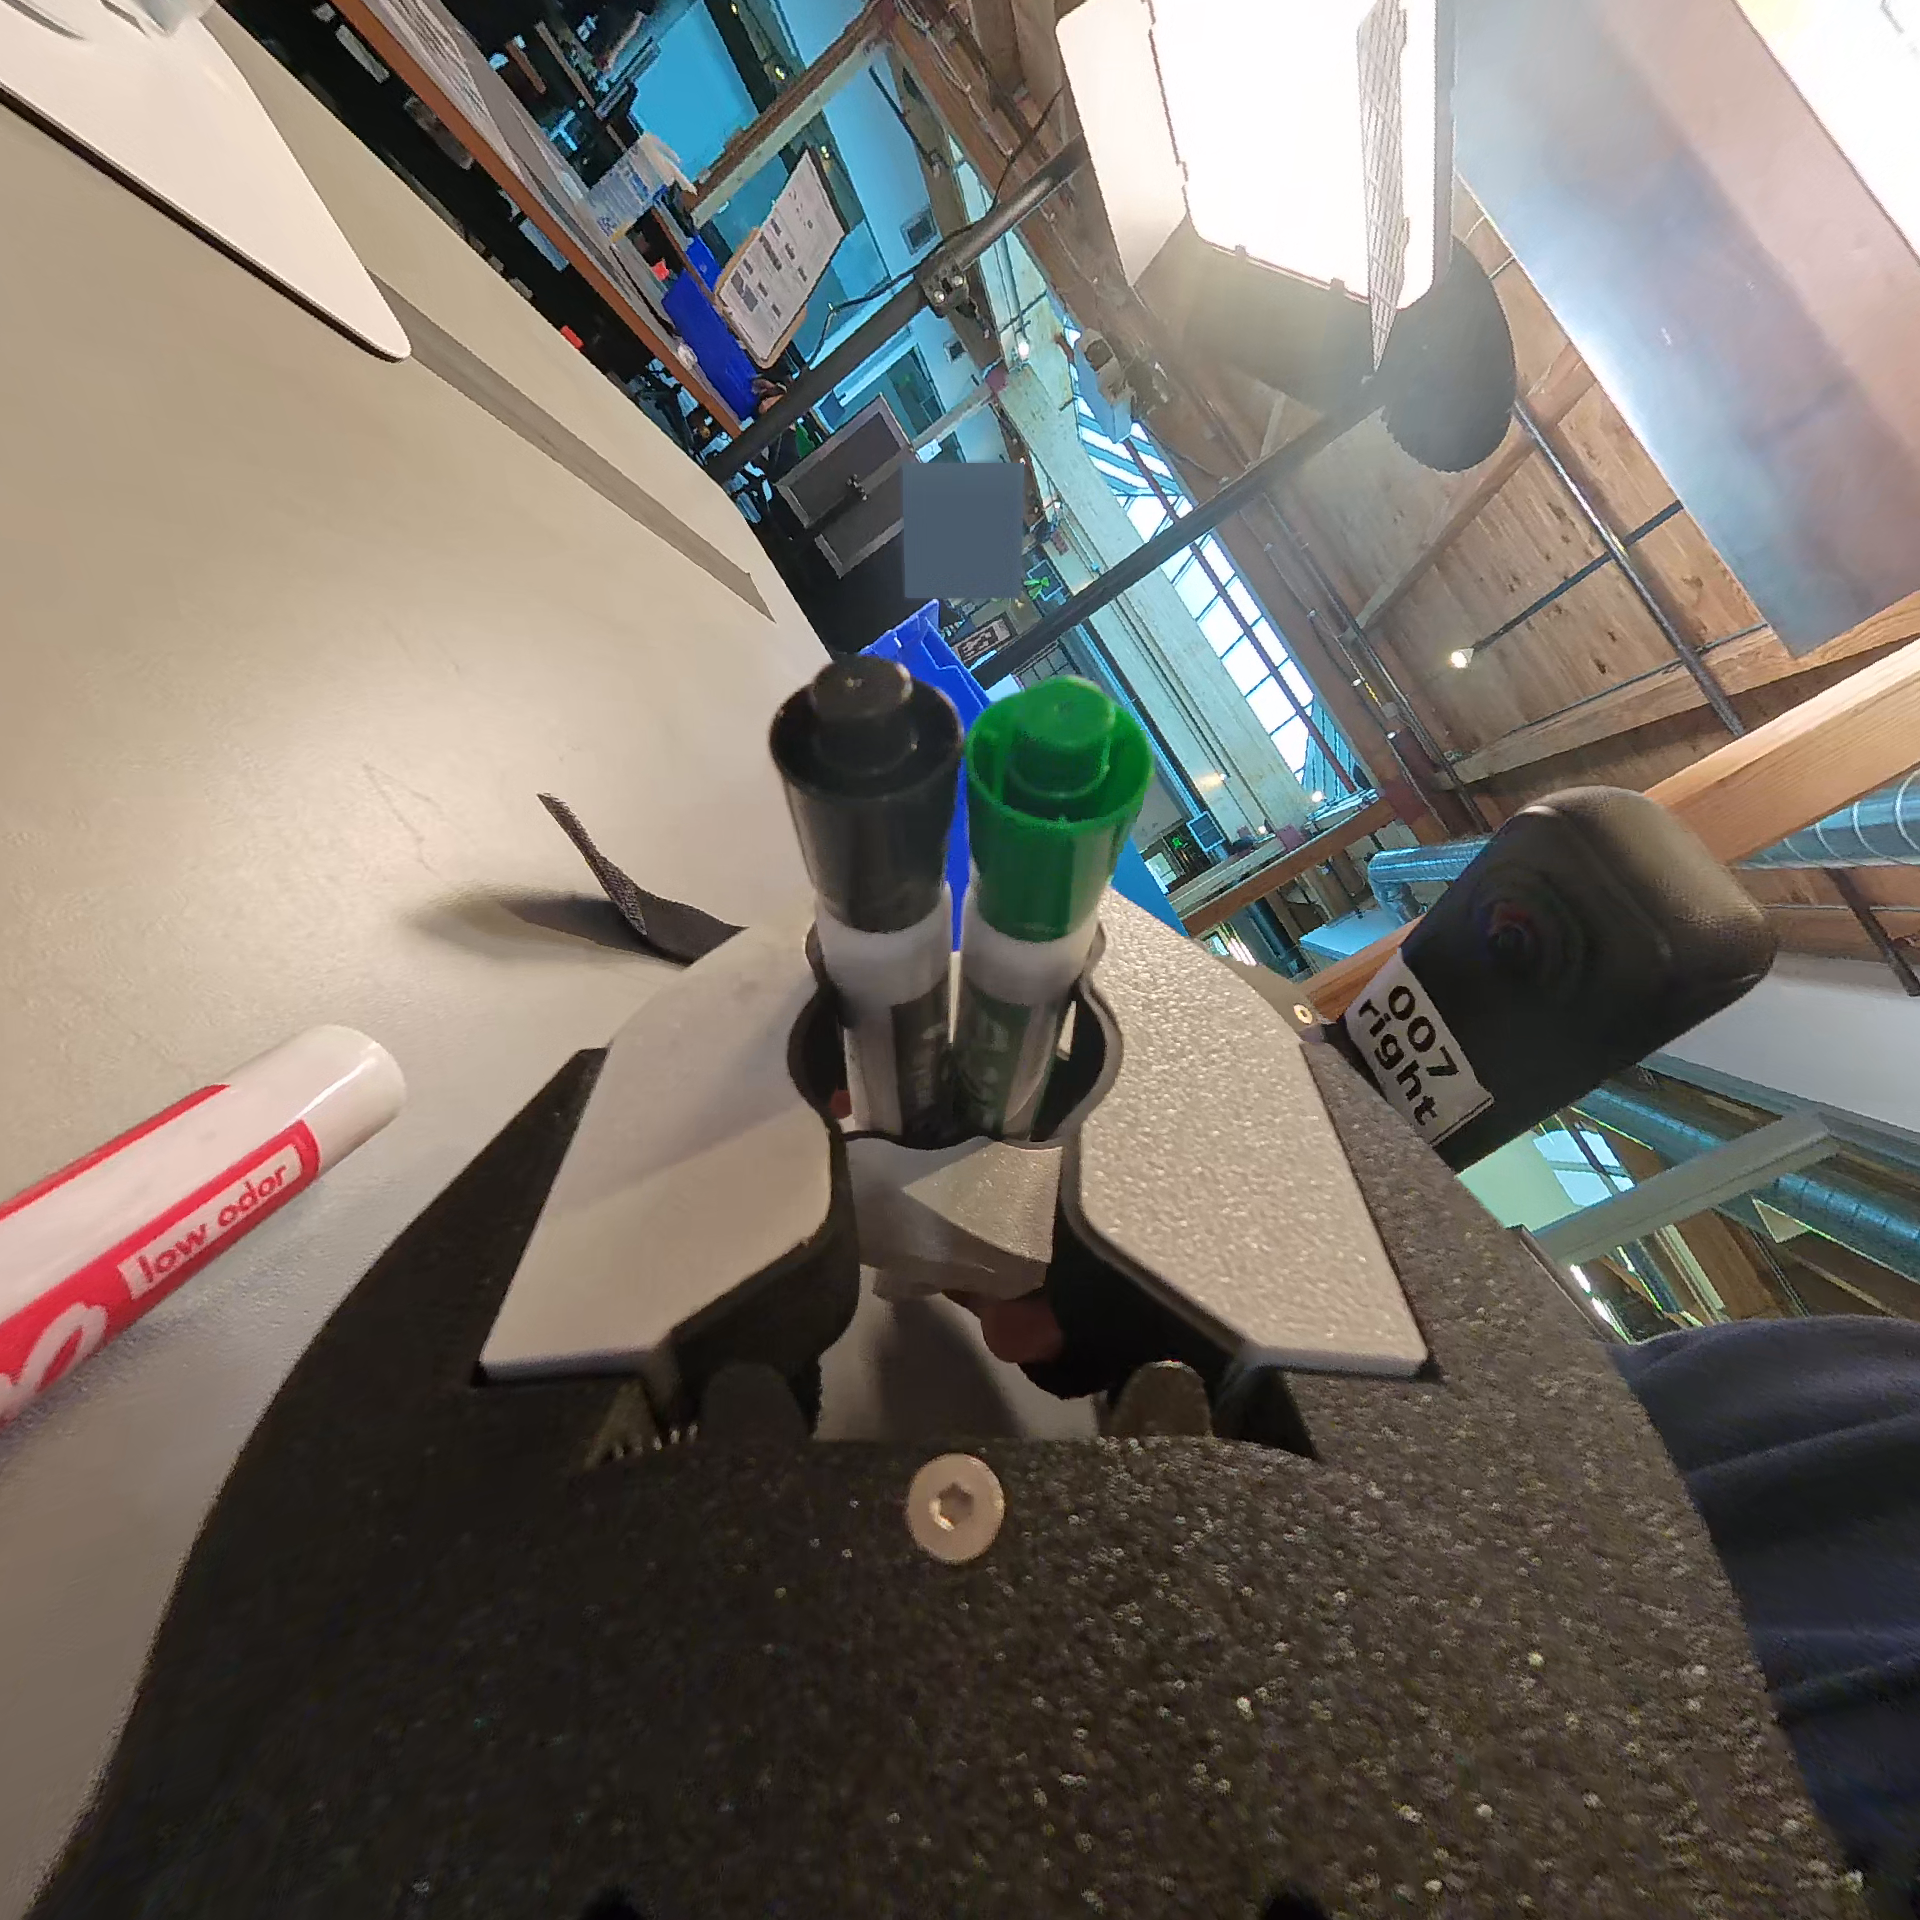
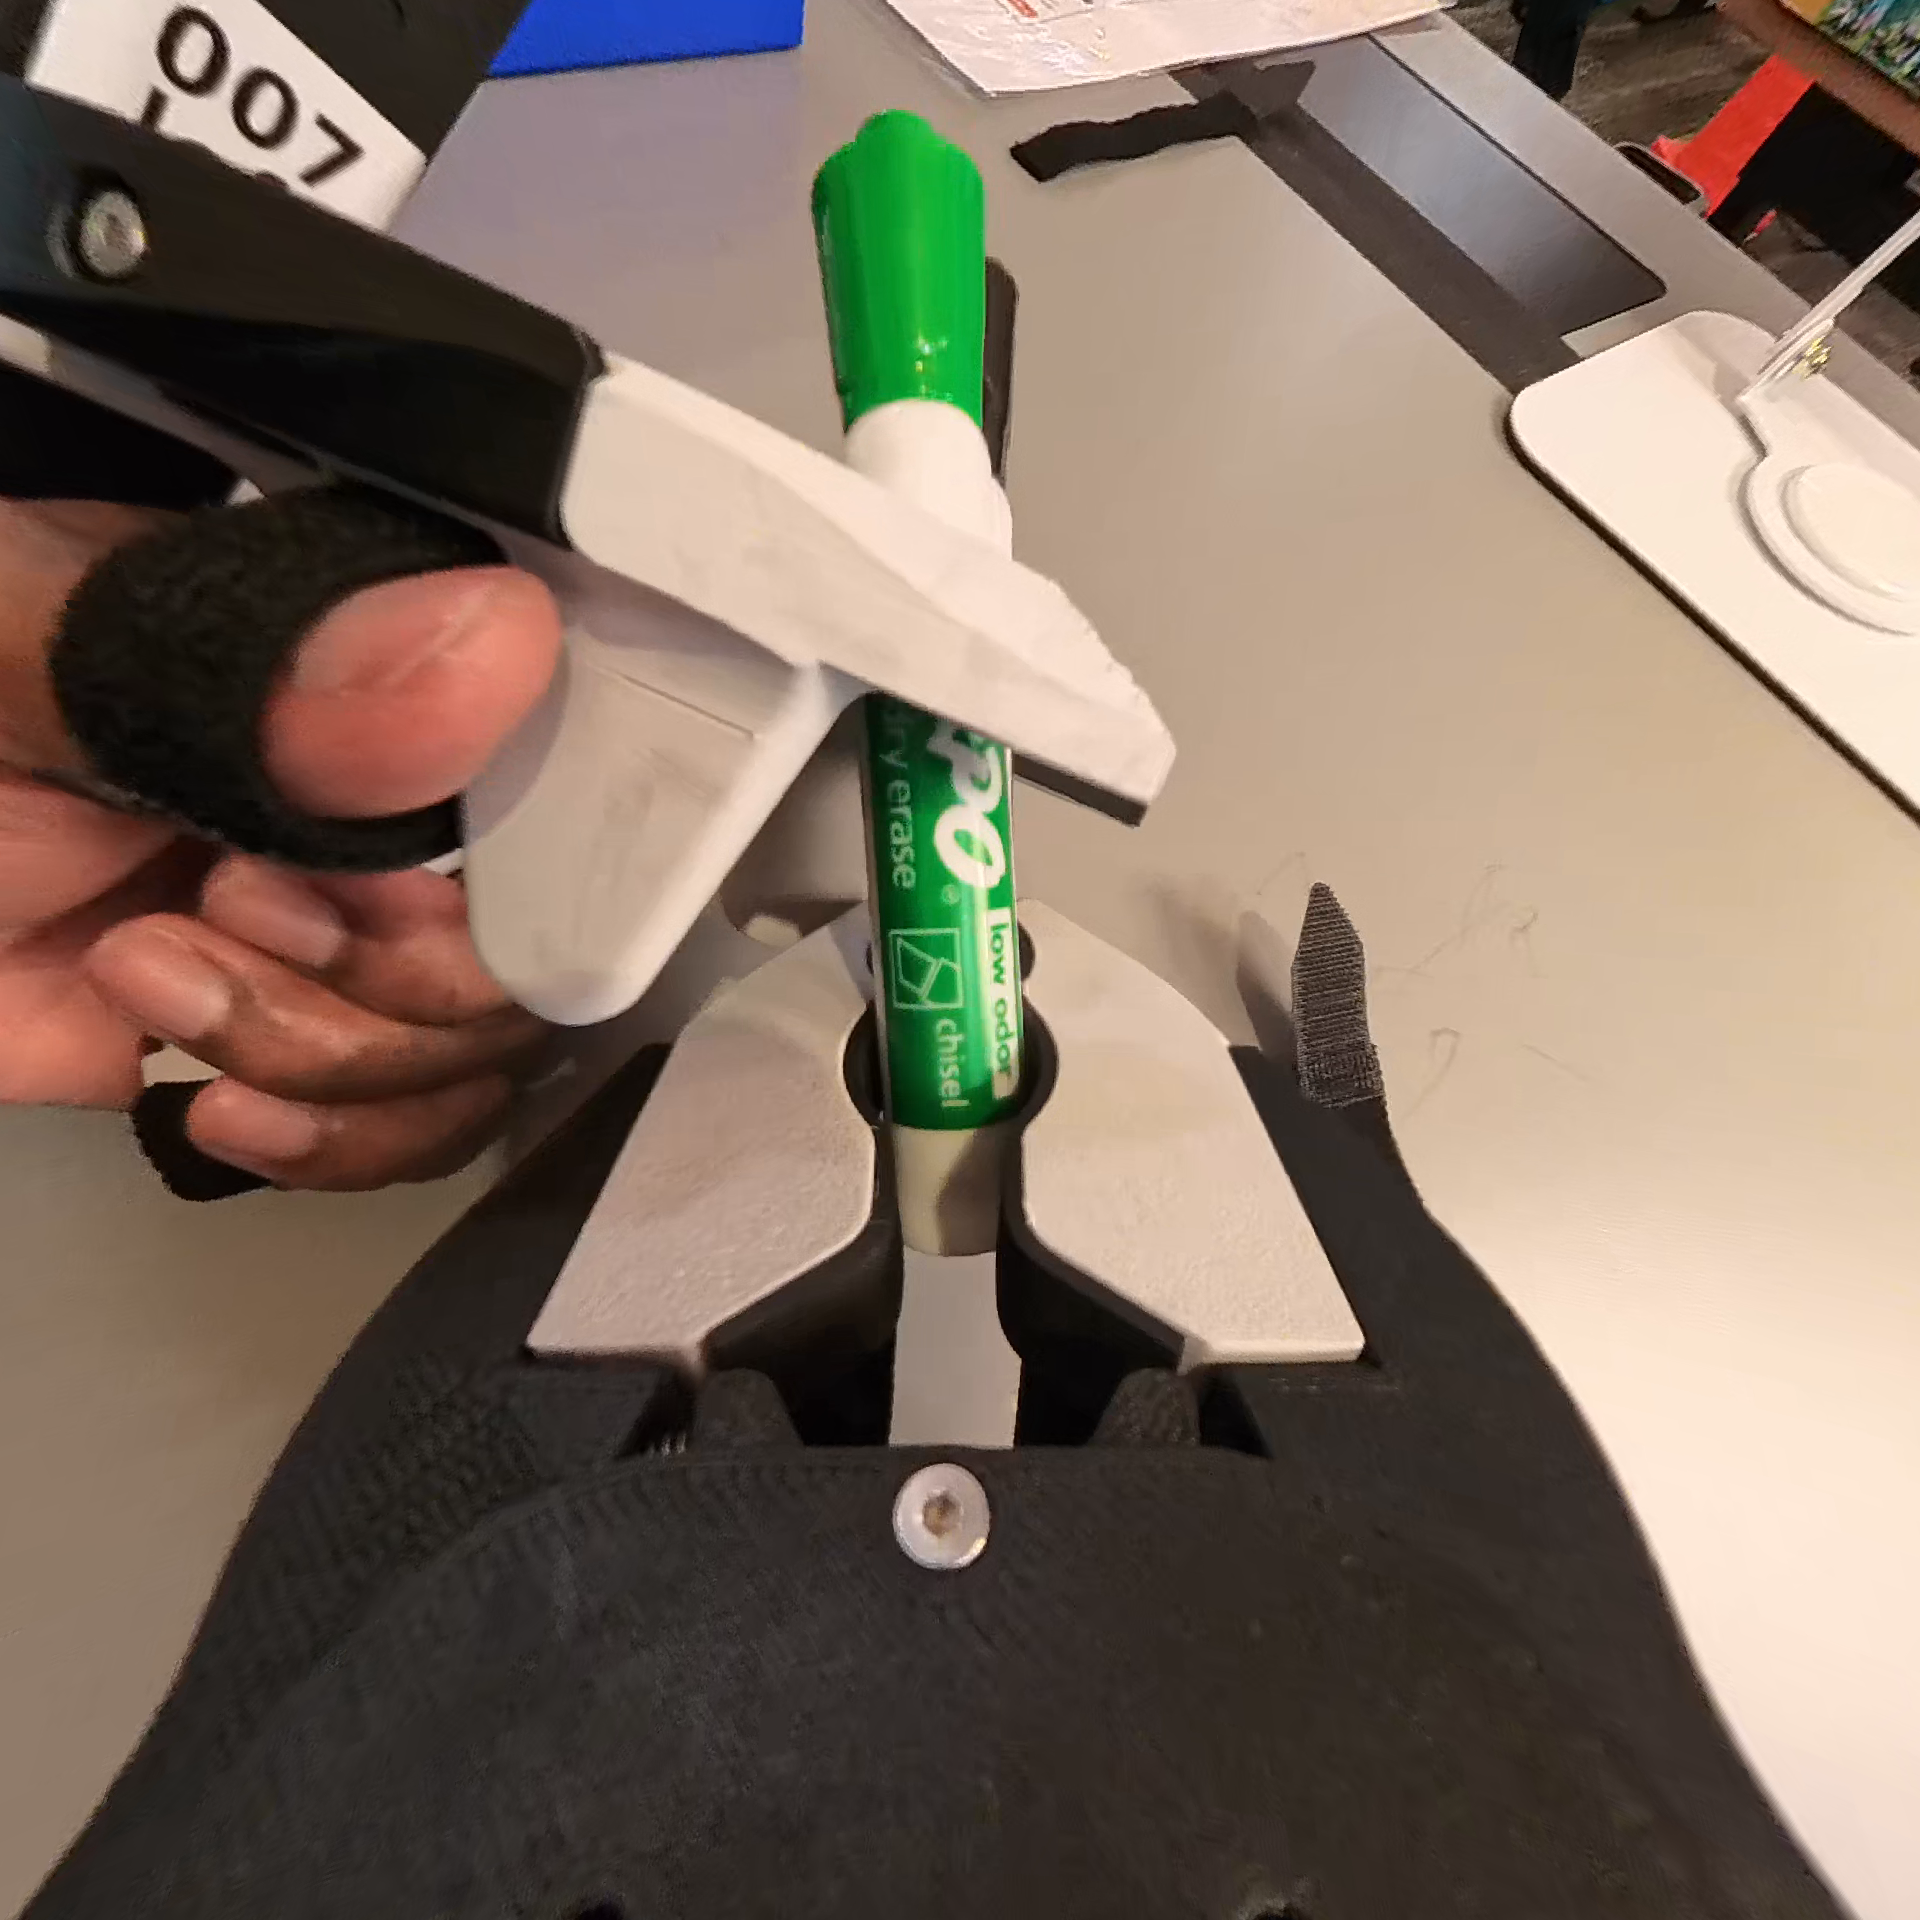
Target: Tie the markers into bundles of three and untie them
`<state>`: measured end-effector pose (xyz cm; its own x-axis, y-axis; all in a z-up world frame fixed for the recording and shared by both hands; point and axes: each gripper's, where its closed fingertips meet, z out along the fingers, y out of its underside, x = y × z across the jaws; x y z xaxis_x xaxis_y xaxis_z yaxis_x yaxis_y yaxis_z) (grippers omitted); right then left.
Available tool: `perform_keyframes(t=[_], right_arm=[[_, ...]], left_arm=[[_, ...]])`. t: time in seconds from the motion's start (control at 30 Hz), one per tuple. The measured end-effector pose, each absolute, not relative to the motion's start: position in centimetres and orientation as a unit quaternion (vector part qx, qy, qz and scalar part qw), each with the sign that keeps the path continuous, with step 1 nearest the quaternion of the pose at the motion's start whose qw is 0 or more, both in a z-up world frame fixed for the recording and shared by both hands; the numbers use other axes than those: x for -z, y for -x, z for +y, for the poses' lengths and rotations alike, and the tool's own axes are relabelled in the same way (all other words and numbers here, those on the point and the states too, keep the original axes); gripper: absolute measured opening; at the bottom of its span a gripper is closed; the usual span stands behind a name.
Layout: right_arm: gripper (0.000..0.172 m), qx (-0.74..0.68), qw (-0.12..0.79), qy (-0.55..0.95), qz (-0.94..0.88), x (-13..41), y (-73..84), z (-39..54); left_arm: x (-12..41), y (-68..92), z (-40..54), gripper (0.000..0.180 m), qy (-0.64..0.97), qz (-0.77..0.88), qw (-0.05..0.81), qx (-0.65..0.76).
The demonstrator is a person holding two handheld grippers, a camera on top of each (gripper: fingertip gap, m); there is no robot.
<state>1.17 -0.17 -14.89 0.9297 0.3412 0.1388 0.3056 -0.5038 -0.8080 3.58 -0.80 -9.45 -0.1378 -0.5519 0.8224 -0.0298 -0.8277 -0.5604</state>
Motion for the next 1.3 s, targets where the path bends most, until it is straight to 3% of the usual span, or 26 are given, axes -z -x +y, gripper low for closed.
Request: perform_keyframes(t=[0.6, 0.63, 0.73, 1.3], right_arm=[[0.015, 0.088, 0.462, 0.857, -0.212, 15.4, -1.4, 0.3], [0.021, 0.096, 0.462, 0.855, -0.215, 15.4, -1.4, 0.3], [0.015, 0.109, 0.461, 0.854, -0.217, 15.3, -1.3, 0.3], [0.017, 0.107, 0.458, 0.852, -0.228, 15.6, -1.1, 0.4]], left_arm=[[9.9, -3.5, -0.8, 0.047, 0.652, 0.230, 0.184, 0.699], [10.0, -3.5, -0.8, 0.047, 0.654, 0.230, 0.183, 0.698], [10.2, -3.5, -0.8, 0.047, 0.656, 0.228, 0.183, 0.696], [10.7, -3.4, -0.9, 0.047, 0.661, 0.266, 0.184, 0.678]])
